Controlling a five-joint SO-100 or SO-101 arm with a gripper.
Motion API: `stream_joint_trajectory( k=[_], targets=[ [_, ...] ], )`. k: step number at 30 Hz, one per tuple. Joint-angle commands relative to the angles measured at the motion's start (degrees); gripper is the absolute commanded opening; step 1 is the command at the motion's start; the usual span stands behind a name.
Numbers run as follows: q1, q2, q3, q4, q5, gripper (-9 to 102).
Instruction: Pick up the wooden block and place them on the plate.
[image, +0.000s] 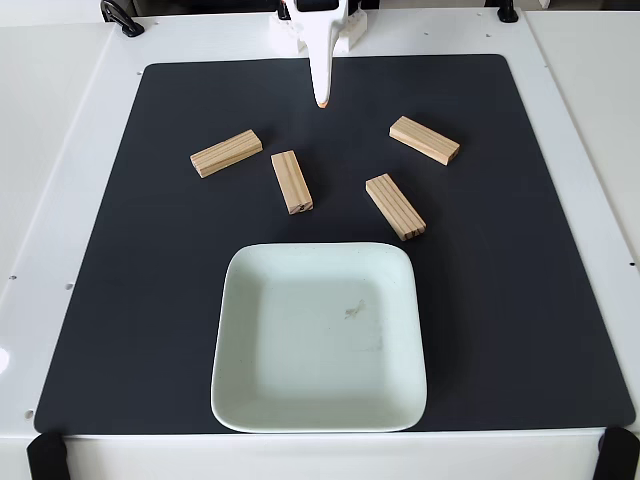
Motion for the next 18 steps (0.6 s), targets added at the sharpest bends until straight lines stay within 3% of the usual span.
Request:
stream_joint_trajectory(
  k=[1,18],
  targets=[
    [-0.18,0.09,-0.09,-0.44,-0.35,0],
    [-0.26,0.09,-0.09,-0.44,-0.18,0]
  ],
)
